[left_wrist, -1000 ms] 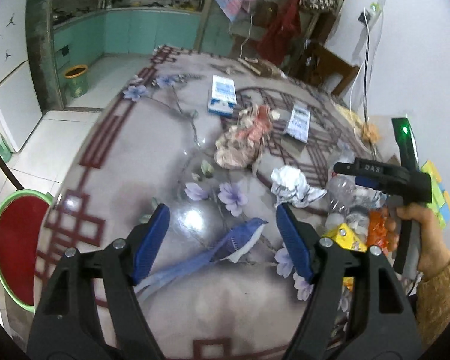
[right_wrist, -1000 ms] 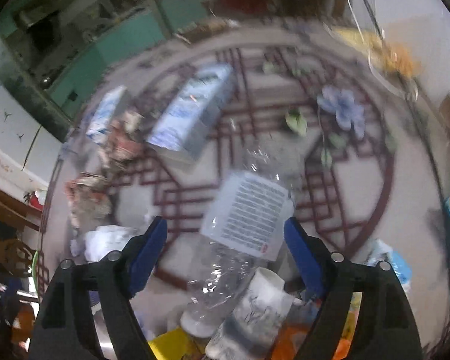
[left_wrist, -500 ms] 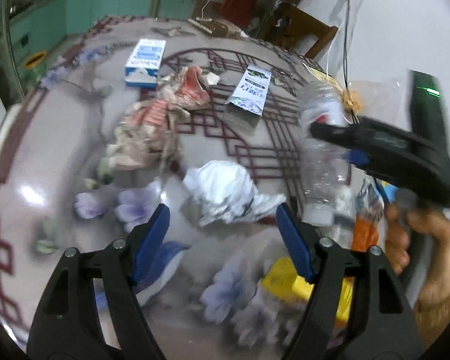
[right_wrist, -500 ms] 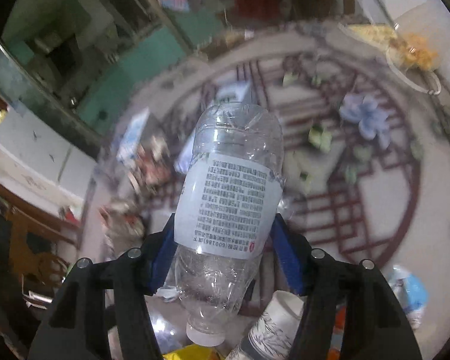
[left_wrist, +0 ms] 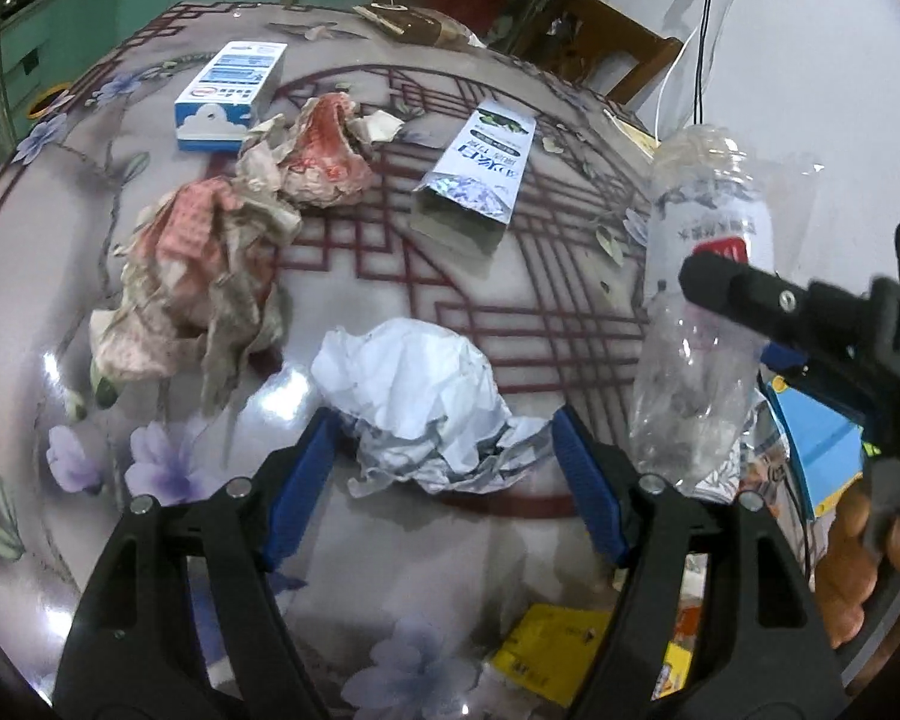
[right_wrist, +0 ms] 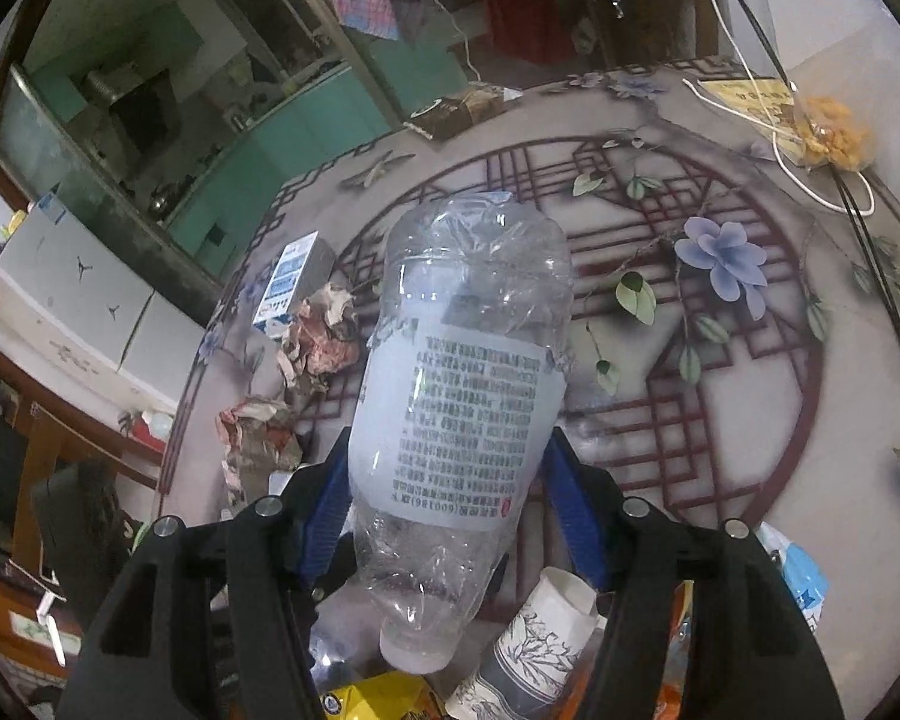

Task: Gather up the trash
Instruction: 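Grasp the clear plastic bottle with the right tool while the left tool grasps crumpled white paper, then carry the bottle and crumpled paper from the table to the red bucket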

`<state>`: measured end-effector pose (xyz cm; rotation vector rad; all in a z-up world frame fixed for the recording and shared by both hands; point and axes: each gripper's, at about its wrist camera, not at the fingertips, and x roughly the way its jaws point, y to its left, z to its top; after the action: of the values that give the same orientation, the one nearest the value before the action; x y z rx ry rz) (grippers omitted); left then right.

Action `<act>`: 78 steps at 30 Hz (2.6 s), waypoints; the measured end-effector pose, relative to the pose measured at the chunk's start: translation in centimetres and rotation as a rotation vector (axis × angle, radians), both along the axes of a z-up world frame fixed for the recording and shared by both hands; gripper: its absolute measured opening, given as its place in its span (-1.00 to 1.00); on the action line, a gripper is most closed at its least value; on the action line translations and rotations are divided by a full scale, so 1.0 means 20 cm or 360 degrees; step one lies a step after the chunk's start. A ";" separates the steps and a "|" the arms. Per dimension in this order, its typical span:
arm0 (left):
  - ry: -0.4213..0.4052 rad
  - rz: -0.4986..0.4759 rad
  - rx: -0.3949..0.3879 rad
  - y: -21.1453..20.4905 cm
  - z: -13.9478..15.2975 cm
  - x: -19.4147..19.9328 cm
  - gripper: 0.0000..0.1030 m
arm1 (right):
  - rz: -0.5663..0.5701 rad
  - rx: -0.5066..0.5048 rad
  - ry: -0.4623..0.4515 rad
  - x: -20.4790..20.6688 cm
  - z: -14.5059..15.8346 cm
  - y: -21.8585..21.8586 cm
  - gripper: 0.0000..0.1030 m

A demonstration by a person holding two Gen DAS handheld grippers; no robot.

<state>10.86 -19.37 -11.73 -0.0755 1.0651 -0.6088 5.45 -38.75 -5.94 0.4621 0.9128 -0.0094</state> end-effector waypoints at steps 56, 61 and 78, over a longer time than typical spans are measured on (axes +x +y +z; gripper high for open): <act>-0.0544 0.0462 0.0154 1.49 0.60 -0.42 -0.35 | 0.0312 0.0096 -0.0220 -0.36 0.13 1.06 0.01; -0.0533 0.0508 0.0141 1.58 0.59 -0.44 -0.35 | 0.0380 0.0089 -0.0198 -0.34 0.11 1.17 0.01; -0.0422 0.0871 0.0155 2.01 0.51 -0.42 -0.35 | 0.0615 0.0242 -0.0243 -0.16 0.12 1.64 0.01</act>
<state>2.45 20.77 -1.45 -0.1889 0.7671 -0.0674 2.28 -5.87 -3.54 0.4148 0.8427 0.4445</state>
